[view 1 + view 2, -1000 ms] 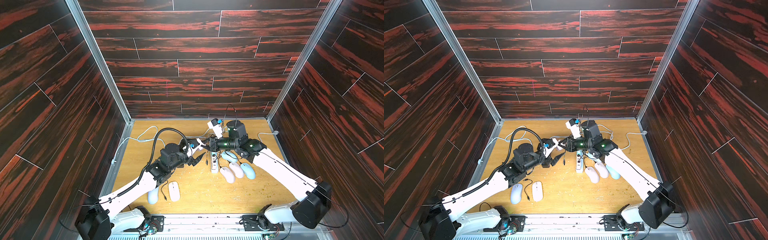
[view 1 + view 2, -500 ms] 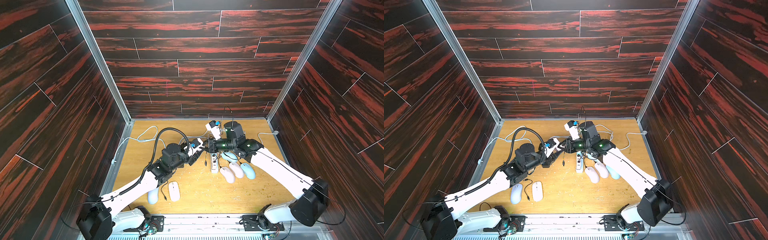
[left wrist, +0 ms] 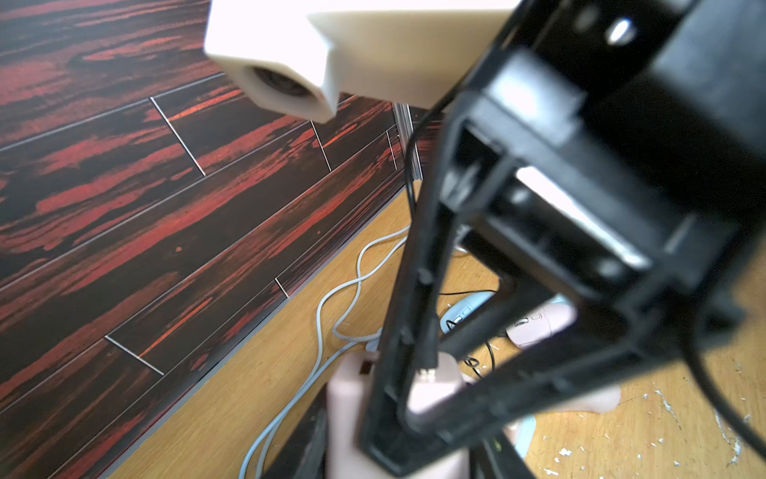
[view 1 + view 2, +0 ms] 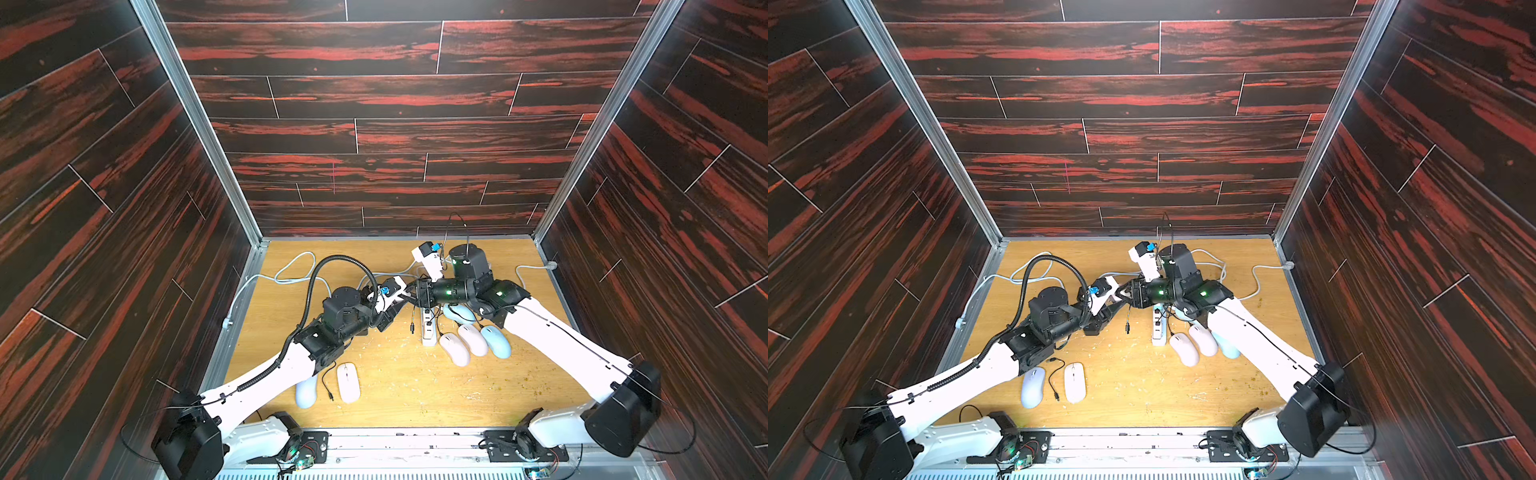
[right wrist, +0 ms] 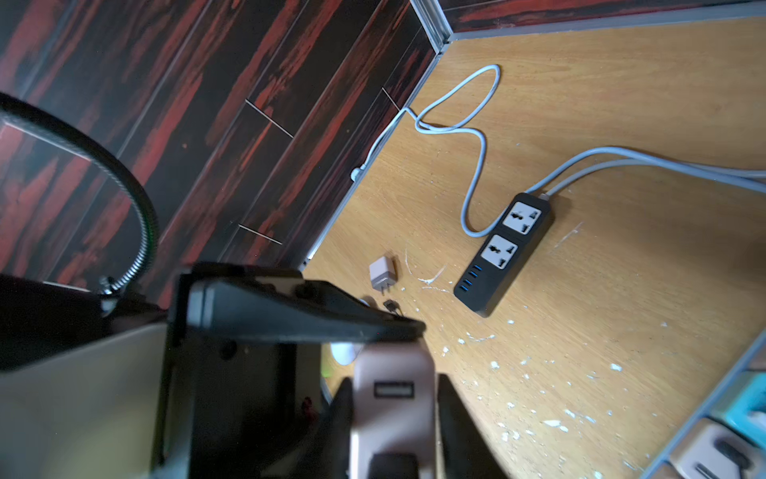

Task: Unplug the wireless mouse
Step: Remove the power cord from the plug.

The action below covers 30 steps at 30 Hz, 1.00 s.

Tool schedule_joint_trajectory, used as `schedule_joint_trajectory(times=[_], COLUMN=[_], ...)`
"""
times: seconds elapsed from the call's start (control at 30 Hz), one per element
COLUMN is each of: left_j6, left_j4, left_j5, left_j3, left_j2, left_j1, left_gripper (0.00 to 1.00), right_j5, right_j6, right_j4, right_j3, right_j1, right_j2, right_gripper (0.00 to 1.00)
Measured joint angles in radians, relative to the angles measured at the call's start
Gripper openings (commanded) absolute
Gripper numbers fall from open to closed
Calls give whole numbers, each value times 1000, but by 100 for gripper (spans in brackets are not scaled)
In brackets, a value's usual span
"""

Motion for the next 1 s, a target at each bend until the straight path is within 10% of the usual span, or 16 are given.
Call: schedule_joint_trajectory(times=[1.0], left_j6=[-34], left_j4=[-14], left_j5=[50], left_j3=[-15], left_j2=[-23], left_j1=[2], left_gripper=[0], right_j5=[-47], right_j6=[-25], right_j4=[108], right_j3=[-89], right_j1=[-19], right_j2=[-75], right_gripper=[21])
